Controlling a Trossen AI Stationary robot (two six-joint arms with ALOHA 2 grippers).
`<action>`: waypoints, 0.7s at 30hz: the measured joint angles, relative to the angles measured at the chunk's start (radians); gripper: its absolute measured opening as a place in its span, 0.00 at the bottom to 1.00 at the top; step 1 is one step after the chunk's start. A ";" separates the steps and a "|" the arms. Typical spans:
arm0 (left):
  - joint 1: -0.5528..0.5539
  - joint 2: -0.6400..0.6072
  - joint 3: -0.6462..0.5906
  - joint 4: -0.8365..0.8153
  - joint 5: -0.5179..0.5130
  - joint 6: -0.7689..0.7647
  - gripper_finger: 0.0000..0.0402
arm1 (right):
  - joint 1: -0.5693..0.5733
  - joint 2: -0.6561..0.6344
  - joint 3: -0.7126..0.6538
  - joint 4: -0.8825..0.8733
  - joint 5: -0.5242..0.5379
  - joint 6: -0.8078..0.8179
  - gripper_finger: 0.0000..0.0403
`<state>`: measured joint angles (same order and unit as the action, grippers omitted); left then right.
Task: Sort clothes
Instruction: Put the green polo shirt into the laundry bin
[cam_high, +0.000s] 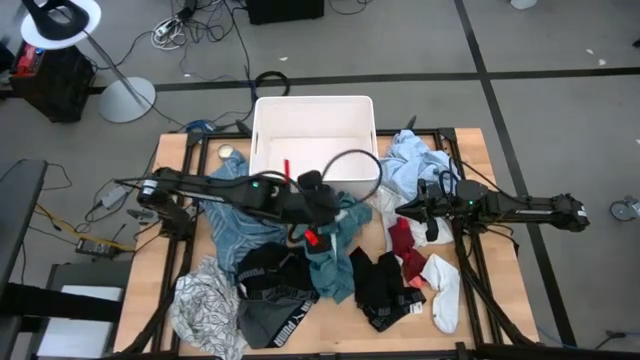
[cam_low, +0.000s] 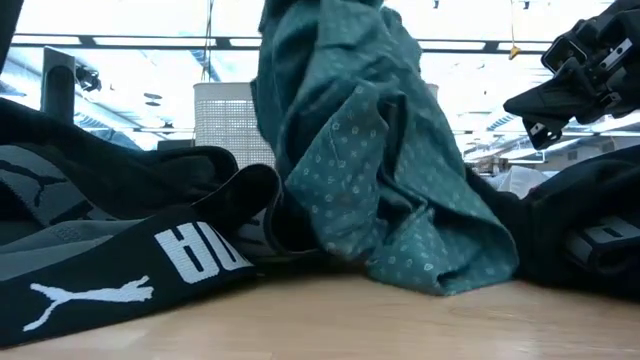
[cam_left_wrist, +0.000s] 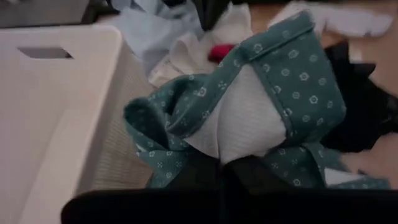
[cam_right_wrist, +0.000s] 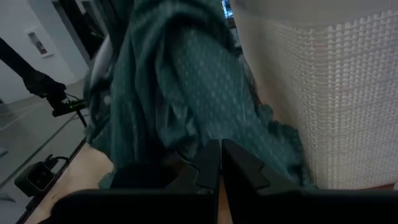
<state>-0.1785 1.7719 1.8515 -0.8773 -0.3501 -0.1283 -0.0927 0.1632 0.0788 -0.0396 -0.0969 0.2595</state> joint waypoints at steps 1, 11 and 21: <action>0.001 -0.017 0.000 0.000 -0.005 0.005 0.00 | 0.000 0.000 0.000 0.001 0.000 0.000 0.05; 0.033 -0.132 0.000 0.093 -0.086 0.075 0.00 | 0.000 0.000 0.000 0.003 -0.001 0.000 0.05; 0.110 -0.157 0.059 0.189 -0.098 0.165 0.01 | 0.000 0.000 0.000 0.002 -0.001 0.000 0.05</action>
<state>-0.0688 1.6146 1.9103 -0.6888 -0.4477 0.0367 -0.0927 0.1633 0.0788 -0.0379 -0.0975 0.2594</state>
